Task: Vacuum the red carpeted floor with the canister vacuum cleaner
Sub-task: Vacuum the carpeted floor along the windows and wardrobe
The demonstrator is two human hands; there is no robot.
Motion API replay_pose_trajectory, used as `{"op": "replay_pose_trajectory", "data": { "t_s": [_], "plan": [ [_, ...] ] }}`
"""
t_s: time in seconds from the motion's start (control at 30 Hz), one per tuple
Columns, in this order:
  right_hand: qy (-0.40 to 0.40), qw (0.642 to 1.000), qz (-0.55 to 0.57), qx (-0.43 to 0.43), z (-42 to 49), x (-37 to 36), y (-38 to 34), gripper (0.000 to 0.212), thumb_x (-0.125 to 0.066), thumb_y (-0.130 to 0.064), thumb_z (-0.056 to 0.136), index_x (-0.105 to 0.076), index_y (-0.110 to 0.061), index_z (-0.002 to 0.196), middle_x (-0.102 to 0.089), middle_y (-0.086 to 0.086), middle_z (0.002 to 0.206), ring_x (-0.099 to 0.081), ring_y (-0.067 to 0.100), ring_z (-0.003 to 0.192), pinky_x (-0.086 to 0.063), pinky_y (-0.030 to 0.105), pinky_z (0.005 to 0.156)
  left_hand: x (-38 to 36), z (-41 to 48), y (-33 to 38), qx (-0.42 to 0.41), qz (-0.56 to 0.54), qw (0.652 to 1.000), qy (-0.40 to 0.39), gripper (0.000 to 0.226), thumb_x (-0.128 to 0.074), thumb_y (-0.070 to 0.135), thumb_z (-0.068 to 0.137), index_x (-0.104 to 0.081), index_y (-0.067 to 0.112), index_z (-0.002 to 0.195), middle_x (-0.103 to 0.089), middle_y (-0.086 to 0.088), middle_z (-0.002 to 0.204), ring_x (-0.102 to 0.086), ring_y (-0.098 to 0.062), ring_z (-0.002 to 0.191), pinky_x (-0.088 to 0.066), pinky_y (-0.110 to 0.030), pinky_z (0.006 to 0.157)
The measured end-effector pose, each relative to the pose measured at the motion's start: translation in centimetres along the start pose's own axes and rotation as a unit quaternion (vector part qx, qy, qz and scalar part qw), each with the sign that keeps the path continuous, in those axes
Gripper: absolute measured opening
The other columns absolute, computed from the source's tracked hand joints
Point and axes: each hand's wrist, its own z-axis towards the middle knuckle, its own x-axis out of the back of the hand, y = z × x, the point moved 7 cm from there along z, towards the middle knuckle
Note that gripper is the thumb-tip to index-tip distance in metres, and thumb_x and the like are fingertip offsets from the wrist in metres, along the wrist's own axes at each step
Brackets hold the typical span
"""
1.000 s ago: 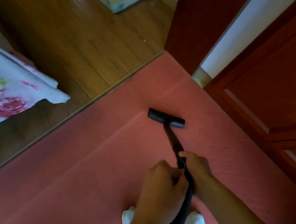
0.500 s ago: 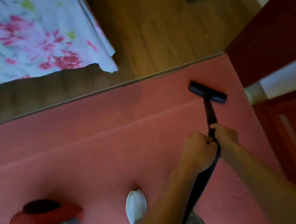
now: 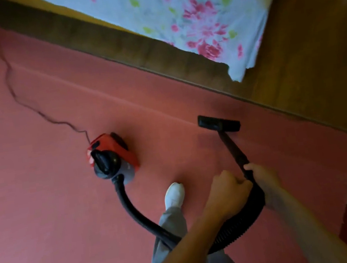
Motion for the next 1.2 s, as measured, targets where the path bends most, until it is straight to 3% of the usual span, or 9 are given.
{"op": "replay_pose_trajectory", "data": {
  "t_s": [0.3, 0.4, 0.47, 0.6, 0.7, 0.83, 0.93, 1.07, 1.2],
  "plan": [
    [-0.120, 0.967, -0.199, 0.110, -9.5, -15.8, -5.6, 0.013, -0.055, -0.007, 0.094, -0.062, 0.004, 0.095, -0.051, 0.008, 0.066, -0.048, 0.024, 0.054, -0.038, 0.030, 0.048, 14.9, -7.2, -4.0, 0.084, -0.208, 0.953, 0.204, 0.036, -0.062, 0.022, 0.085, -0.068, -0.013, 0.078, -0.060, -0.010, 0.063, -0.054, -0.020, 0.058, -0.045, -0.032, 0.056],
    [-0.124, 0.952, -0.245, 0.132, -10.8, -21.2, -7.2, 0.008, -0.057, -0.007, 0.094, -0.062, -0.004, 0.088, -0.053, 0.007, 0.067, -0.050, 0.023, 0.055, -0.037, 0.028, 0.049, 18.9, -7.5, -5.8, 0.091, -0.251, 0.935, 0.235, 0.036, -0.062, 0.024, 0.087, -0.063, -0.002, 0.062, -0.055, -0.005, 0.055, -0.050, -0.017, 0.053, -0.042, -0.030, 0.052],
    [-0.127, 0.939, -0.278, 0.157, -11.5, -24.9, -8.5, 0.020, -0.056, -0.007, 0.095, -0.056, -0.010, 0.076, -0.052, 0.007, 0.064, -0.048, 0.022, 0.055, -0.034, 0.028, 0.048, 21.8, -7.6, -6.7, 0.089, -0.267, 0.922, 0.267, 0.046, -0.061, 0.026, 0.090, -0.047, 0.010, 0.049, -0.045, 0.004, 0.045, -0.040, -0.009, 0.044, -0.033, -0.022, 0.044],
    [-0.138, 0.911, -0.326, 0.213, -12.5, -32.7, -11.2, 0.010, -0.055, -0.012, 0.096, -0.061, -0.016, 0.088, -0.068, 0.007, 0.082, -0.056, 0.023, 0.064, -0.043, 0.031, 0.058, 27.6, -6.6, -8.8, 0.081, -0.308, 0.890, 0.325, 0.054, -0.060, 0.028, 0.092, -0.037, 0.016, 0.045, -0.035, 0.008, 0.036, -0.031, -0.006, 0.038, -0.025, -0.016, 0.038],
    [-0.130, 0.890, -0.356, 0.255, -11.8, -38.4, -12.9, 0.012, -0.057, -0.013, 0.092, -0.066, -0.006, 0.093, -0.061, 0.007, 0.064, -0.056, 0.023, 0.057, -0.044, 0.030, 0.058, 31.5, -5.0, -10.2, 0.067, -0.326, 0.874, 0.356, 0.048, -0.056, 0.023, 0.093, -0.042, 0.010, 0.050, -0.038, 0.006, 0.044, -0.034, -0.008, 0.045, -0.028, -0.017, 0.042],
    [-0.127, 0.854, -0.395, 0.314, -10.5, -45.1, -14.7, 0.016, -0.056, -0.011, 0.092, -0.066, -0.003, 0.102, -0.058, 0.009, 0.067, -0.054, 0.022, 0.054, -0.041, 0.027, 0.052, 35.4, -2.0, -12.2, 0.046, -0.349, 0.863, 0.363, 0.030, -0.052, 0.014, 0.088, -0.063, -0.009, 0.073, -0.056, -0.009, 0.062, -0.044, -0.012, 0.054, -0.034, -0.022, 0.050],
    [-0.127, 0.828, -0.412, 0.358, -9.3, -48.9, -15.4, 0.019, -0.056, -0.013, 0.091, -0.067, -0.014, 0.107, -0.062, 0.008, 0.066, -0.059, 0.026, 0.056, -0.049, 0.033, 0.056, 37.4, 0.1, -13.5, 0.036, -0.377, 0.845, 0.377, 0.027, -0.051, 0.017, 0.083, -0.069, -0.003, 0.081, -0.067, -0.017, 0.069, -0.052, -0.012, 0.056, -0.041, -0.024, 0.051],
    [-0.170, 0.832, -0.395, 0.351, -6.3, -53.4, -15.8, 0.015, -0.052, -0.007, 0.092, -0.064, -0.008, 0.101, -0.049, 0.010, 0.059, -0.047, 0.020, 0.043, -0.042, 0.026, 0.041, 39.8, 3.2, -15.2, 0.037, -0.408, 0.818, 0.403, 0.023, -0.051, 0.008, 0.084, -0.073, 0.009, 0.080, -0.069, -0.014, 0.070, -0.053, -0.009, 0.055, -0.041, -0.019, 0.053],
    [-0.206, 0.821, -0.396, 0.356, -1.9, -58.4, -16.1, 0.012, -0.050, -0.004, 0.093, -0.059, -0.004, 0.101, -0.045, 0.011, 0.059, -0.044, 0.019, 0.041, -0.040, 0.025, 0.038, 41.7, 7.6, -18.1, 0.068, -0.395, 0.796, 0.454, 0.031, -0.050, 0.007, 0.088, -0.076, 0.019, 0.099, -0.067, -0.004, 0.092, -0.060, -0.009, 0.084, -0.040, -0.006, 0.067]
  ]
}}
